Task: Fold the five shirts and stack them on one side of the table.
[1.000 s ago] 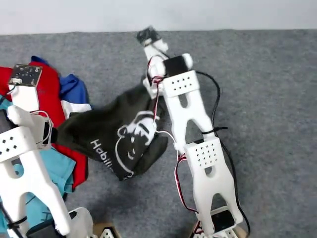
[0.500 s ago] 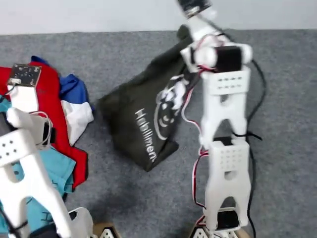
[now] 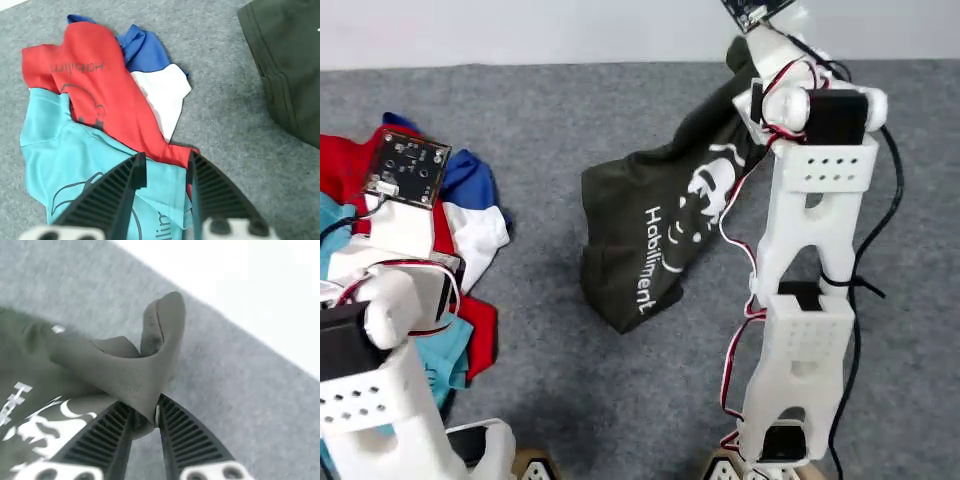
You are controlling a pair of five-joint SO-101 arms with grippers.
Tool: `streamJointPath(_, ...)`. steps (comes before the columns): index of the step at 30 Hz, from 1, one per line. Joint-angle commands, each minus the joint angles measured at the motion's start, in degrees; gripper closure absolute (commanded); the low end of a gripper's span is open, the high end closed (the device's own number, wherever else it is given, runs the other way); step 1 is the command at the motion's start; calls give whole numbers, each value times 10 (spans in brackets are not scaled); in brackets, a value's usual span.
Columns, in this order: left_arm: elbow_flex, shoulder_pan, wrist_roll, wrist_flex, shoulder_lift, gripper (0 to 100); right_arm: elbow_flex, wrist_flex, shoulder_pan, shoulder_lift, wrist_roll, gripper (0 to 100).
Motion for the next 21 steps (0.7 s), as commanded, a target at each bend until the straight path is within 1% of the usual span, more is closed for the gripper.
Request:
streamJointPath(1, -1, 4, 4, 12, 3, 863, 142, 22, -16, -125, 18, 991)
streamJointPath(4, -1, 4, 4, 12, 4, 863, 310, 22, -42, -224, 41, 991)
streamJointPath(8, -1, 4, 4, 12, 4, 863, 512, 20, -61, -343, 50, 991)
streamJointPath(12, 19, 7, 2, 12, 4, 863, 680, 19, -58, -437, 58, 991)
streamJointPath(18, 85, 7, 1, 12, -1, 863, 909, 18, -58, -554, 110, 990)
streamJointPath(21, 97, 7, 1, 12, -1, 863, 1008, 18, -49, -610, 147, 990)
